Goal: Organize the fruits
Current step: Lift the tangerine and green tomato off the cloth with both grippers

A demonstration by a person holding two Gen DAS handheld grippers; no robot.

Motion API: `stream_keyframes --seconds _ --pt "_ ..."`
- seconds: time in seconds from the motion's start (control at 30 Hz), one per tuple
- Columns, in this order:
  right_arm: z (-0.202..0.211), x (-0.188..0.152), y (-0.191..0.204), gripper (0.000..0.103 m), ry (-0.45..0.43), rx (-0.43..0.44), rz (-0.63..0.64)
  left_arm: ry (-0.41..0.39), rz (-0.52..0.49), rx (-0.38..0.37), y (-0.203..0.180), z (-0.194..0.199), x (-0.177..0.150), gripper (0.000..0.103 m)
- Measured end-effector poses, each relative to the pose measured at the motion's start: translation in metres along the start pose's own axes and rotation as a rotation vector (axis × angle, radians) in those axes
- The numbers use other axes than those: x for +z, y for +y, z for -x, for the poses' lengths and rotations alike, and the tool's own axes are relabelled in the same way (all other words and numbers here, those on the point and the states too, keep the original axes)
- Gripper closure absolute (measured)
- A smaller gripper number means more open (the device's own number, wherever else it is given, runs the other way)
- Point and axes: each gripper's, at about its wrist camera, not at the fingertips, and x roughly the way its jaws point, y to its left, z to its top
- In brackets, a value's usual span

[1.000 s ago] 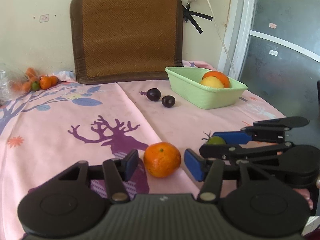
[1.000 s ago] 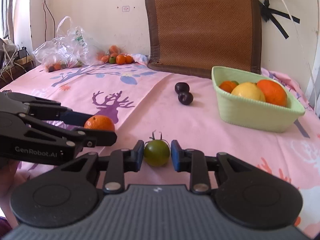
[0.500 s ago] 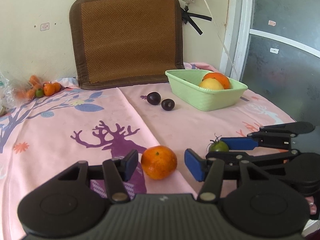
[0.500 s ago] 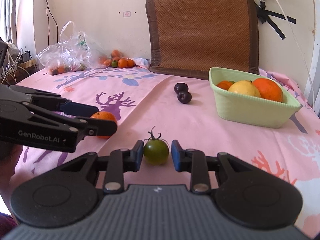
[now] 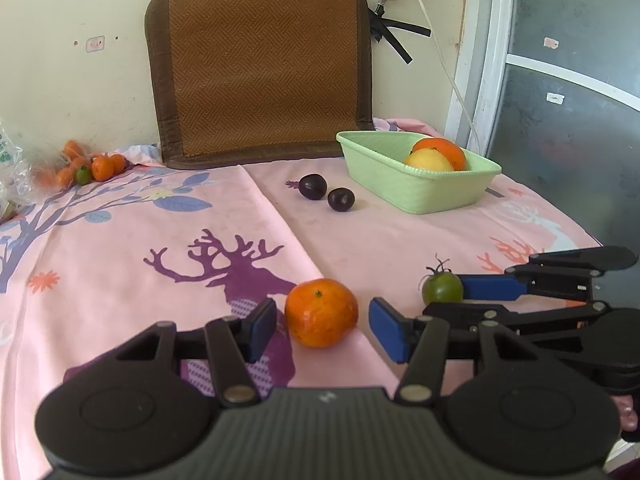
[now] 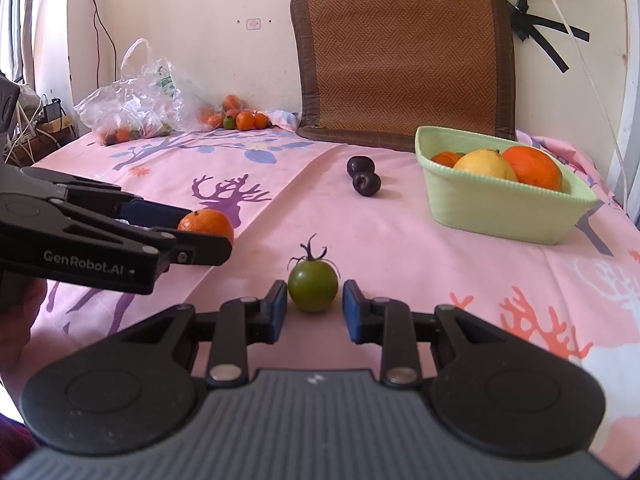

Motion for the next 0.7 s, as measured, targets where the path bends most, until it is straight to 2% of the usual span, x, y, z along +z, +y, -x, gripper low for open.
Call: stream_keyframes --seconds 0.23,0.7 --pt "-0.0005 -0.0003 0.0006 0.070 -0.006 -0.003 -0.003 0.025 0.017 0.001 -0.0003 -0.0040 0.0022 0.058" --pt "-0.0013 -0.0007 0.0002 0.070 -0.013 -0.003 -0.014 0.066 0.038 0.045 -0.0039 -0.0075 0.0056 0.061"
